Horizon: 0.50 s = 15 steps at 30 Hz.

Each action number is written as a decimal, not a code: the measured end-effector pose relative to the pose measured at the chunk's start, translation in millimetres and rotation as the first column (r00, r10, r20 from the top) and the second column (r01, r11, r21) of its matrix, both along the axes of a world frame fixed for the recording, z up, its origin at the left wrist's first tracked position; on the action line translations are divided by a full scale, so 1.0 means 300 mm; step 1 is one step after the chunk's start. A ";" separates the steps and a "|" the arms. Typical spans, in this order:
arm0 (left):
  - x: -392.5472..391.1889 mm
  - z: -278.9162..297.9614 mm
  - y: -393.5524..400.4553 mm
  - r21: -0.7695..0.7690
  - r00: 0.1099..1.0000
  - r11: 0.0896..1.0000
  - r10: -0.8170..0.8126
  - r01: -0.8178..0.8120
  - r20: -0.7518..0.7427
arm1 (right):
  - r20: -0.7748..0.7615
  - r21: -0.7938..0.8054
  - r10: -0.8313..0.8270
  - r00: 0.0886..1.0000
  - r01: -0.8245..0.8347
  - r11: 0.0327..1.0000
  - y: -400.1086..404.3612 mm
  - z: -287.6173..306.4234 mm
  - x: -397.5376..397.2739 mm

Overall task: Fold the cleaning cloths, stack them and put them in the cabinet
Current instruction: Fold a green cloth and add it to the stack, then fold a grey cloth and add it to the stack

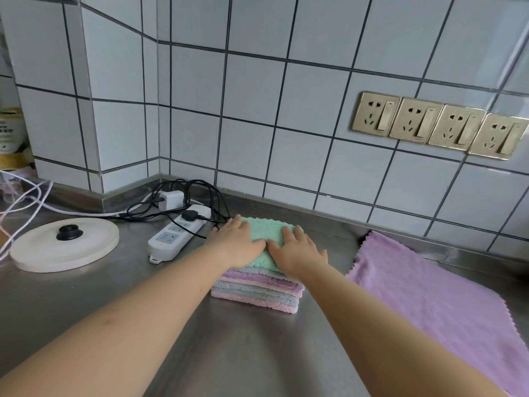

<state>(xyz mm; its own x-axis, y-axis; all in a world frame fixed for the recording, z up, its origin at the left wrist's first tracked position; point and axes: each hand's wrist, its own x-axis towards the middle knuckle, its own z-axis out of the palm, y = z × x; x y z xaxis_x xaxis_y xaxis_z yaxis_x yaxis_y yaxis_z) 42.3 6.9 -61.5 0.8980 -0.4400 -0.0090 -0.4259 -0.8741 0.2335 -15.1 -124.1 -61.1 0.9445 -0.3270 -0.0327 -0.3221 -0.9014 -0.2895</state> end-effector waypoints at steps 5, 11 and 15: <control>-0.041 0.012 0.007 0.014 0.992 0.992 0.125 -0.126 0.033 | 0.059 0.075 -0.051 0.997 0.046 0.996 -0.018 -0.008 -0.062; -0.112 0.078 -0.007 0.075 0.953 0.996 0.029 -0.054 0.302 | 0.191 0.140 -0.056 0.980 0.029 0.990 -0.162 -0.004 -0.244; -0.189 0.106 -0.097 0.122 0.862 0.990 -0.120 0.068 0.492 | 0.221 0.053 -0.041 0.974 0.029 0.998 -0.293 0.016 -0.376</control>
